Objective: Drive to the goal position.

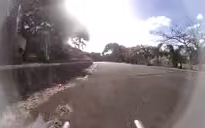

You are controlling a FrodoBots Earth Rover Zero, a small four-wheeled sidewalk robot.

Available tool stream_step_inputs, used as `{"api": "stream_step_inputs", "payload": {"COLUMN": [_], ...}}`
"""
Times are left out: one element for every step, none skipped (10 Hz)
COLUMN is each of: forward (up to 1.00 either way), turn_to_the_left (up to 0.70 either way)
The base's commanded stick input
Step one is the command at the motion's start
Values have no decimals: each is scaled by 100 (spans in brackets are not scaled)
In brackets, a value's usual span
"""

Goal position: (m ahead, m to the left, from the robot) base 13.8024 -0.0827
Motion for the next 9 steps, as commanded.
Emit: {"api": "stream_step_inputs", "payload": {"forward": [70,70,70,70,70,70,70,70,70], "turn_to_the_left": [0,0,0,0,0,0,0,0,0]}}
